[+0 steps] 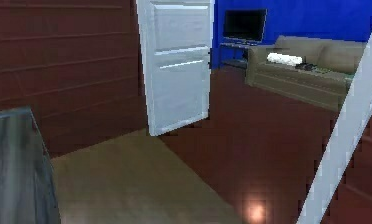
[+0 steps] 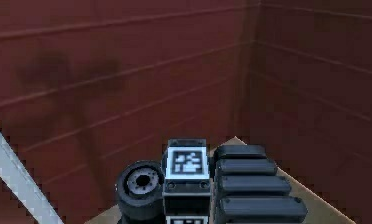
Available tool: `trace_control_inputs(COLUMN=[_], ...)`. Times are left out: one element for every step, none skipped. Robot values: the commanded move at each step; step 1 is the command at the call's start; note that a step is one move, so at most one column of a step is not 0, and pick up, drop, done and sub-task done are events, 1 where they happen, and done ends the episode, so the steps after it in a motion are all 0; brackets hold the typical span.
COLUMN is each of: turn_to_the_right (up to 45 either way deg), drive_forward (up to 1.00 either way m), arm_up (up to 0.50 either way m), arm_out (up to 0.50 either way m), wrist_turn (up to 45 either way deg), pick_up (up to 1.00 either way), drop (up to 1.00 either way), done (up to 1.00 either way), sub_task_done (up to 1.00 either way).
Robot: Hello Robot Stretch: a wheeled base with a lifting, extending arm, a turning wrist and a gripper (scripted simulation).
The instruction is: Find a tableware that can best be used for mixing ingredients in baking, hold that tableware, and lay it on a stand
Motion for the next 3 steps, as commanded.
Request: trace_control_inputs(turn_to_the_right=[0.0,-15.0,0.0], drive_forward=[1.00,0.00,0.05], arm_up=[0.00,0.00,0.00], arm_out=[0.00,0.00,0.00], wrist_turn=[0.0,0.0,0.0], pick_up=[0.00,0.00,0.00], drop=[0.00,0.00,0.00], done=[0.00,0.00,0.00], sub_task_done=[0.00,0.00,0.00])
